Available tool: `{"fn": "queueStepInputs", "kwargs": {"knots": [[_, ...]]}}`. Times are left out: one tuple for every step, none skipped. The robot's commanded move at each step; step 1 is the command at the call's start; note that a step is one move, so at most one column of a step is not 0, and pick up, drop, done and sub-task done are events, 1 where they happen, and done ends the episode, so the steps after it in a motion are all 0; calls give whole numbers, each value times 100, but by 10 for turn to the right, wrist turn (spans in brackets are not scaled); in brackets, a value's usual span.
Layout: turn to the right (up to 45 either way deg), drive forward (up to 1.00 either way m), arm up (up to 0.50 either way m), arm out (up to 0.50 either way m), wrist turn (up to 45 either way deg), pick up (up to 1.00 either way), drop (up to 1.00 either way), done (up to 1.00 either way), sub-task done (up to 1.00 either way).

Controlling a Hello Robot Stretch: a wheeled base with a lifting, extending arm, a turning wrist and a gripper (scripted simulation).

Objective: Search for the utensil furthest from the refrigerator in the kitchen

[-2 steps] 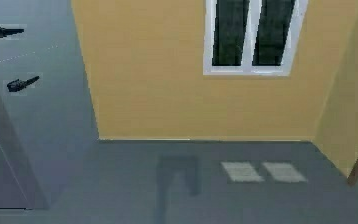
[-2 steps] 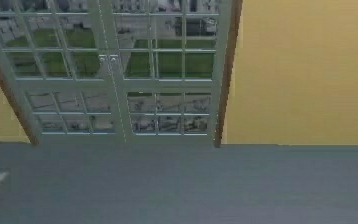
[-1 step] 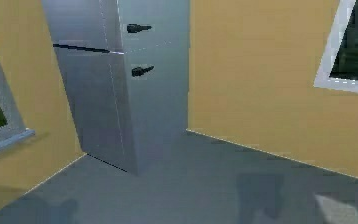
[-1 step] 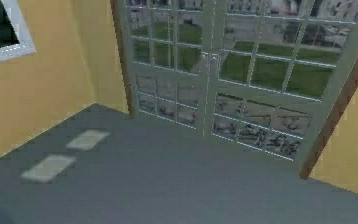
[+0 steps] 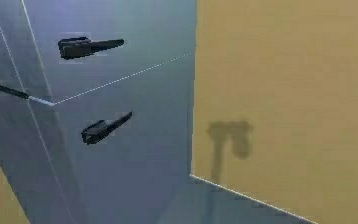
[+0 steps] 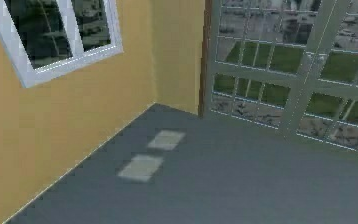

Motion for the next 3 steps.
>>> {"fn": "queueStepInputs", "kwargs": {"knots": [[450,0,0,0,0,0,0,0,0],[450,0,0,0,0,0,0,0,0],[450,0,0,0,0,0,0,0,0]]}}
